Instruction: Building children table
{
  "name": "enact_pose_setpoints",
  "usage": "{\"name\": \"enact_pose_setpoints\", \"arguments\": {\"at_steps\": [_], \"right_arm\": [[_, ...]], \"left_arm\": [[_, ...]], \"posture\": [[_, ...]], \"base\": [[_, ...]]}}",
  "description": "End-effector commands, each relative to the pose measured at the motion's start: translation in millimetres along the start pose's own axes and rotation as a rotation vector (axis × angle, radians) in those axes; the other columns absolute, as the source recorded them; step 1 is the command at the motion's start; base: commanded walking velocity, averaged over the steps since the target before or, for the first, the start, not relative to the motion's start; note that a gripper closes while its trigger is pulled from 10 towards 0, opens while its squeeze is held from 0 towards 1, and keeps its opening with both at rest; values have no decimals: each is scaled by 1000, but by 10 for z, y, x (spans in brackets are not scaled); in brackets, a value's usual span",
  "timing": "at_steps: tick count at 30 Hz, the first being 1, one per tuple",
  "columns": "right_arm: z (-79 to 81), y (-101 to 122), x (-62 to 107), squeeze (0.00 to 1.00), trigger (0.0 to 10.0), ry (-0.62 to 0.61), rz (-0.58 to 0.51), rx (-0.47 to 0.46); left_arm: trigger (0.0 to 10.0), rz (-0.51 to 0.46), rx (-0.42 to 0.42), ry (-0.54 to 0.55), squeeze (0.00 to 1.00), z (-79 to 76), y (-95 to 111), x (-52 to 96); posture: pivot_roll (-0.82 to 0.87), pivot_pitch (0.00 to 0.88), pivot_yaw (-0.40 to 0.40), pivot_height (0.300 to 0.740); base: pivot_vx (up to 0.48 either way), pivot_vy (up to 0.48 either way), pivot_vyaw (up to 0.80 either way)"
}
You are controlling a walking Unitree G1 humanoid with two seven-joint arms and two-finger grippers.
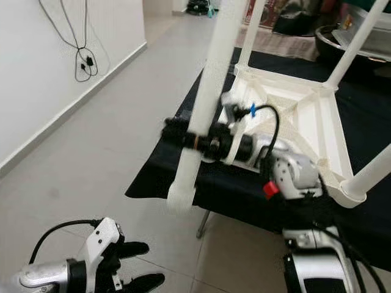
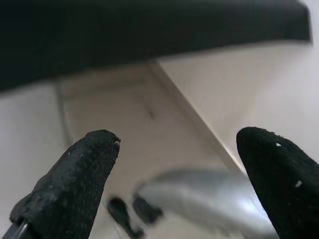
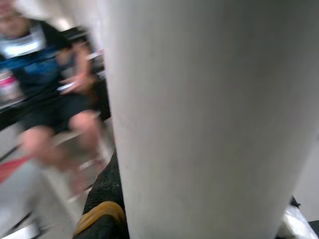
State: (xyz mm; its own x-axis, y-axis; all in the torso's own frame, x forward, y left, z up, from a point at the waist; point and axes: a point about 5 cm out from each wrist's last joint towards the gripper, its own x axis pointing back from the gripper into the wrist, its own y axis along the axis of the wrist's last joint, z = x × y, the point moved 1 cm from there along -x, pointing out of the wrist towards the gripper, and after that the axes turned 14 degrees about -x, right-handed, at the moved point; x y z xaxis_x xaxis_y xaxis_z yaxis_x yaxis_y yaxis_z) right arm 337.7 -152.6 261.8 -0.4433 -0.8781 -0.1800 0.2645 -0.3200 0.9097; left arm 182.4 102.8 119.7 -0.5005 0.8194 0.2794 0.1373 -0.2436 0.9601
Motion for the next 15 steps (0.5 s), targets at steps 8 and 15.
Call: {"name": "enact_pose_setpoints", "arguments": {"at_steps": [8, 15], "right_arm": [[-365, 363, -98, 0, 10000, -493, -272, 221], [-519, 469, -114, 0, 10000, -738, -410, 310]], "left_arm": [[10000, -102, -92, 335, 0, 217, 207, -186], [10000, -148, -105, 466, 0, 312, 306, -247]], "posture": [[113, 67, -66, 740], [110, 88, -74, 740]], "base": [[0, 0, 0], [0, 0, 0]]}}
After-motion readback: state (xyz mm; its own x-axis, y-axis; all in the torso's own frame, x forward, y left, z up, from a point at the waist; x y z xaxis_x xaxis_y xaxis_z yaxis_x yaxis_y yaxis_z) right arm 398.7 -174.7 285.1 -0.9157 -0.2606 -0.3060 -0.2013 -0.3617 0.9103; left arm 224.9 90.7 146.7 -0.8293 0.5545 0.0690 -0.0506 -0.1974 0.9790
